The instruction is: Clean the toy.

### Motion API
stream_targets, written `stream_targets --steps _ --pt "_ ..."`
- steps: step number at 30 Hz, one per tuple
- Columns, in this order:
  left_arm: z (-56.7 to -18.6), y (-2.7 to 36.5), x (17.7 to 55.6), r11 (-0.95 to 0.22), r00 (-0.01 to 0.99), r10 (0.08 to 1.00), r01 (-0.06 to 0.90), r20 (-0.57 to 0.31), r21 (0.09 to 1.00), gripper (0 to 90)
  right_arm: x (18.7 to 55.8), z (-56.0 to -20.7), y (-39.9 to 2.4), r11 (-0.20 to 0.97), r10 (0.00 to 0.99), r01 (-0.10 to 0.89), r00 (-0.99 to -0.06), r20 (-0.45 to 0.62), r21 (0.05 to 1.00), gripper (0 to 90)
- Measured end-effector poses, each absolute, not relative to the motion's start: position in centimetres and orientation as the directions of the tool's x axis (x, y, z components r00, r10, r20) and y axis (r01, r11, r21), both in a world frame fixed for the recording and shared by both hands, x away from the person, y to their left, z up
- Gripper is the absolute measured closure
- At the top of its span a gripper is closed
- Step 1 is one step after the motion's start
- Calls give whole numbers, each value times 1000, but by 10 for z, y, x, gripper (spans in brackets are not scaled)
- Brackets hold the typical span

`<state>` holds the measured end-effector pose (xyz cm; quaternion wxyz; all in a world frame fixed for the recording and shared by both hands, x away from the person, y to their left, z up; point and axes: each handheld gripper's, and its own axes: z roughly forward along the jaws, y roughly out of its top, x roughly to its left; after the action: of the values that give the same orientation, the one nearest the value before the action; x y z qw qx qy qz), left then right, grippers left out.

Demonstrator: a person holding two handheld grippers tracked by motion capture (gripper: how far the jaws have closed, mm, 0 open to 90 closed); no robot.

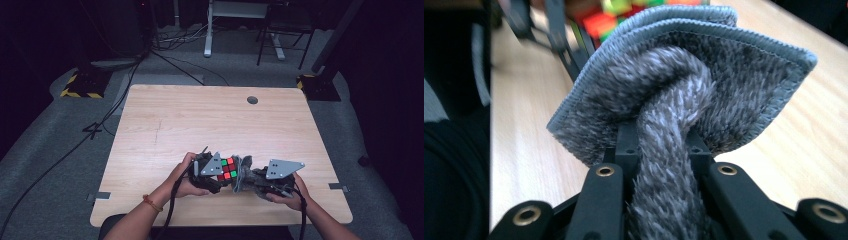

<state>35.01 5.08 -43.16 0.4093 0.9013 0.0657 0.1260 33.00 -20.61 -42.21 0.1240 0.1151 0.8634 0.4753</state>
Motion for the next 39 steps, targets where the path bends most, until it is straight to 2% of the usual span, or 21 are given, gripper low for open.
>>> stream_targets --steps 3,18,24,28,34,39 --pt "-433 46 348 -672 959 211 3 187 741 332 328 -419 -203 526 296 53 -947 -125 849 766" --pt "-440 39 351 -718 956 214 14 201 696 324 330 -420 -195 514 261 40 -959 -112 857 765" --pt "-434 44 348 -676 964 195 -2 182 737 330 341 -429 -200 584 322 87 -937 -132 807 767" --pt "-435 41 346 -701 962 186 -12 199 713 330 347 -433 -209 549 340 128 -937 -81 826 767" --pt "-443 29 344 -737 965 162 -20 206 676 326 335 -419 -195 507 298 67 -949 -102 859 768" --pt "-445 27 344 -743 963 172 -13 210 669 326 333 -416 -188 484 295 68 -951 -90 872 767"
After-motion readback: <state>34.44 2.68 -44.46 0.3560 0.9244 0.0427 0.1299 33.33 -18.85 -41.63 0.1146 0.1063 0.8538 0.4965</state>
